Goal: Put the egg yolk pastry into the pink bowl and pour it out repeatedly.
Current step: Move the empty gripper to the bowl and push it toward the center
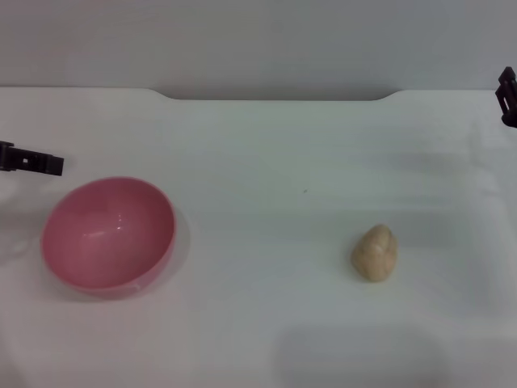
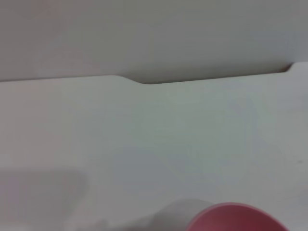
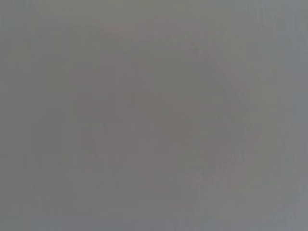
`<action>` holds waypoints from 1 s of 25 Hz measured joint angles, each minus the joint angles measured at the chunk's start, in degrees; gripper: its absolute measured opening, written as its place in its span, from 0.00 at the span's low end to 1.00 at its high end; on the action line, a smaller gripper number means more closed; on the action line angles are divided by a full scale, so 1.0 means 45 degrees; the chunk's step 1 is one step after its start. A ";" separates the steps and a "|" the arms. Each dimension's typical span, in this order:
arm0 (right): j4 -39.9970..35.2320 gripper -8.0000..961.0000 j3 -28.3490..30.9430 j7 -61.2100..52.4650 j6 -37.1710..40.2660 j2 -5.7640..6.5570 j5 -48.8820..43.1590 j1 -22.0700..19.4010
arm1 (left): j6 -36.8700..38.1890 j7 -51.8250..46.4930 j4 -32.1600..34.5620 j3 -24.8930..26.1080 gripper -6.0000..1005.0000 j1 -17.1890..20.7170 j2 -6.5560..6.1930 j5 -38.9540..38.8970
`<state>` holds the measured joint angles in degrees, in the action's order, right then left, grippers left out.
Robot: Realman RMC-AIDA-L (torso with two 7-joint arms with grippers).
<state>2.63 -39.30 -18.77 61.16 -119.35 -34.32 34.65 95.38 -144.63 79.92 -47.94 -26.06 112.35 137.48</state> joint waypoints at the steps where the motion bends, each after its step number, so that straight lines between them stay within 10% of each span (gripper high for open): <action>1: 0.0012 0.47 -0.0009 0.0002 -0.0011 0.0001 -0.0006 0.0018 | -0.0038 -0.0011 -0.0014 0.0061 0.83 0.0017 0.0024 0.0055; 13: 0.0299 0.46 -0.0038 -0.0060 0.0053 -0.0022 -0.0034 0.0016 | -0.0634 0.0328 -0.0322 -0.0175 0.83 -0.0091 0.0726 0.1839; 25: 0.0817 0.46 -0.0036 -0.0075 0.0612 -0.0064 -0.0178 -0.0033 | -0.1449 0.0396 -0.1657 -0.1593 0.83 -0.0298 0.0777 0.1864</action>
<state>6.31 -39.46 -19.11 63.92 -119.64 -35.12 34.51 88.86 -142.85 72.46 -55.11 -27.40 115.85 145.87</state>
